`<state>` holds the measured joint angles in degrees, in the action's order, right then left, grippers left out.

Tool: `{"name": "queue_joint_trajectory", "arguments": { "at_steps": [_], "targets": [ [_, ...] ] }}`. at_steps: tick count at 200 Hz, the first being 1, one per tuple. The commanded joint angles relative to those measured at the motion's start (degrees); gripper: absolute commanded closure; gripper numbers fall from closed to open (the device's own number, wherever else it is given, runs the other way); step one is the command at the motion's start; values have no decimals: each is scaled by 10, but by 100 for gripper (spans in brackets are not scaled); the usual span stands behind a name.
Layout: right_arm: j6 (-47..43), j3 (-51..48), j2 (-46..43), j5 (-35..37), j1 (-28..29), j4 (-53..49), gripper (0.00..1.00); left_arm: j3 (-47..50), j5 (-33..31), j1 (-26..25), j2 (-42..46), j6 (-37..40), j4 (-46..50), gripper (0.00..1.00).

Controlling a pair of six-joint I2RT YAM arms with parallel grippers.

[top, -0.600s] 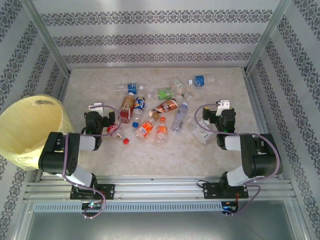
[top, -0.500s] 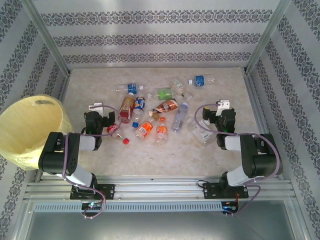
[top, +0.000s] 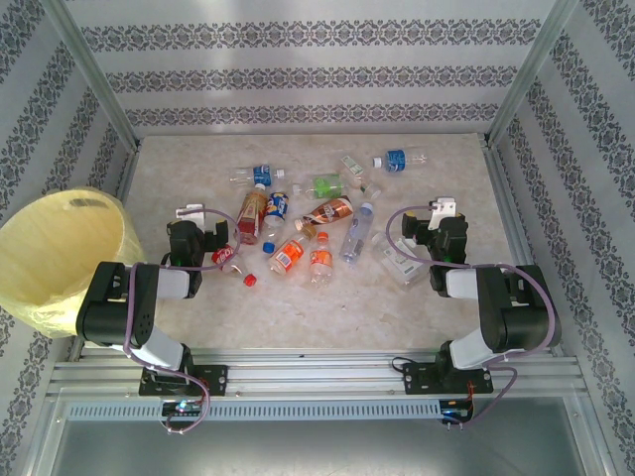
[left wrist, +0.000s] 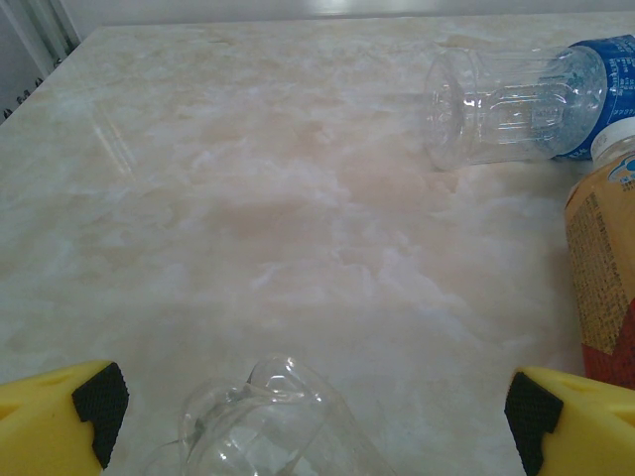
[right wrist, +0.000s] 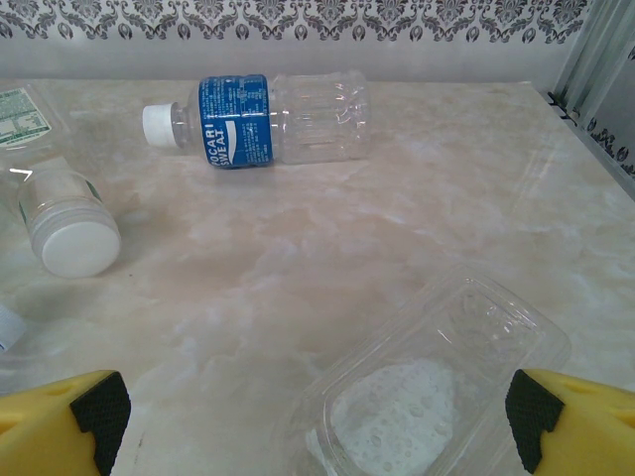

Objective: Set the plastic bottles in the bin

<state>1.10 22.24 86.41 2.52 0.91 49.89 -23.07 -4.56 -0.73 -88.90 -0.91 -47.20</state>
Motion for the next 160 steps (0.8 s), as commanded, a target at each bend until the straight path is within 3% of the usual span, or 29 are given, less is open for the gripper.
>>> {"name": "queue_joint_trajectory", "arguments": {
  "at_steps": [1, 56, 85, 98, 130, 160],
  "targets": [
    [5, 0, 0, 2, 2, 6, 2, 0, -4, 3, -3, -9, -14, 1],
    [8, 0, -12, 6, 2, -2, 2, -15, 14, 3, 10, -2, 22, 1],
    [7, 0, -63, 11, 2, -44, 2, -68, 16, -1, 65, -1, 164, 0],
    [9, 1, -95, 18, 3, -69, 2, -86, -21, -15, 90, 1, 204, 0],
    [101, 90, -173, 82, 2, -317, 2, -110, -82, -52, 144, -38, 261, 0],
    [195, 182, -168, 36, 4, -487, 2, -171, -120, -88, 146, -113, 369, 0]
  ]
}}
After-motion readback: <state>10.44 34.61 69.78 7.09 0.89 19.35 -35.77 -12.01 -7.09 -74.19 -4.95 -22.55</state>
